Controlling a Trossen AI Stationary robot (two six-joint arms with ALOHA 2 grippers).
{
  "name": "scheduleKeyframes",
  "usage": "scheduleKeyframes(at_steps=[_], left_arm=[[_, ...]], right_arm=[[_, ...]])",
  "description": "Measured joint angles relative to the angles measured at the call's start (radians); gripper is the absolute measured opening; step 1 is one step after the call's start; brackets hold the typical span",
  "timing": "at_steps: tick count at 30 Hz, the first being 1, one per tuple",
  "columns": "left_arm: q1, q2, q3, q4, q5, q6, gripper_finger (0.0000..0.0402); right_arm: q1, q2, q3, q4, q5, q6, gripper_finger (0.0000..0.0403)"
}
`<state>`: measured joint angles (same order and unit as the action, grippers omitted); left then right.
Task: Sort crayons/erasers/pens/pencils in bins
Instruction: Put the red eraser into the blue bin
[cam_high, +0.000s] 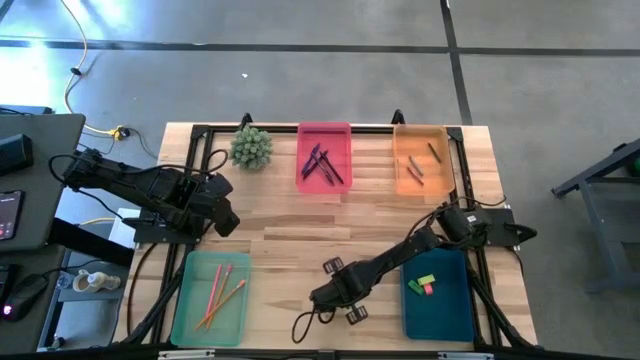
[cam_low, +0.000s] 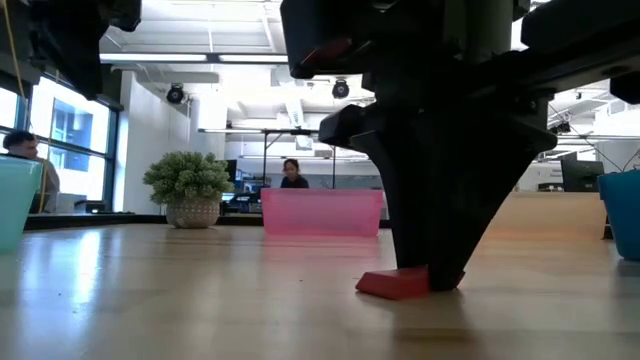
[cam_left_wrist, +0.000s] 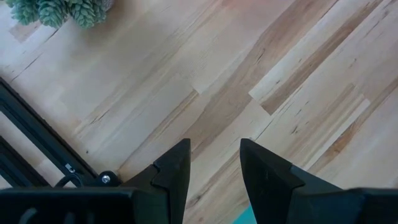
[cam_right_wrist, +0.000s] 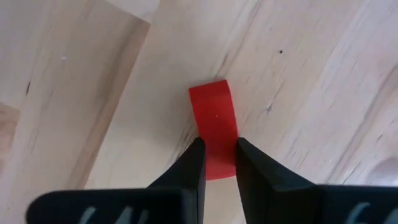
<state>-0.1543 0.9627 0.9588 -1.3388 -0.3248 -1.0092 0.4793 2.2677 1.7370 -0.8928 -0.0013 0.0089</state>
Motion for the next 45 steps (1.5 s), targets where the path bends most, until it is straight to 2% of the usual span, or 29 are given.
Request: scheduleKeyframes(at_steps=[17,26,34,45], left_arm=[[0.000,0.000,0.000,0.001,-0.002,0.036,0.0127],[-0.001,0.000,0.000,0.001,-0.001,0.073,0.0127],[-0.001,0.000,0.000,0.004,0.013,0.104,0.0127],[0.000,0.000,0.000,0.006,0.031,0.176,0.0127]], right_arm=[[0.003,-0.041,-0.007,-0.039,-0.045,0.264,0.0050],[0.002,-0.089,-0.004,-0.137,-0.010,0.377,0.0050],[0.007,-0.147,-0.003,-0.203,0.063,0.476,0.0051],[0.008,-0.265,-0.003,-0.359,0.243,0.609,0.0051]])
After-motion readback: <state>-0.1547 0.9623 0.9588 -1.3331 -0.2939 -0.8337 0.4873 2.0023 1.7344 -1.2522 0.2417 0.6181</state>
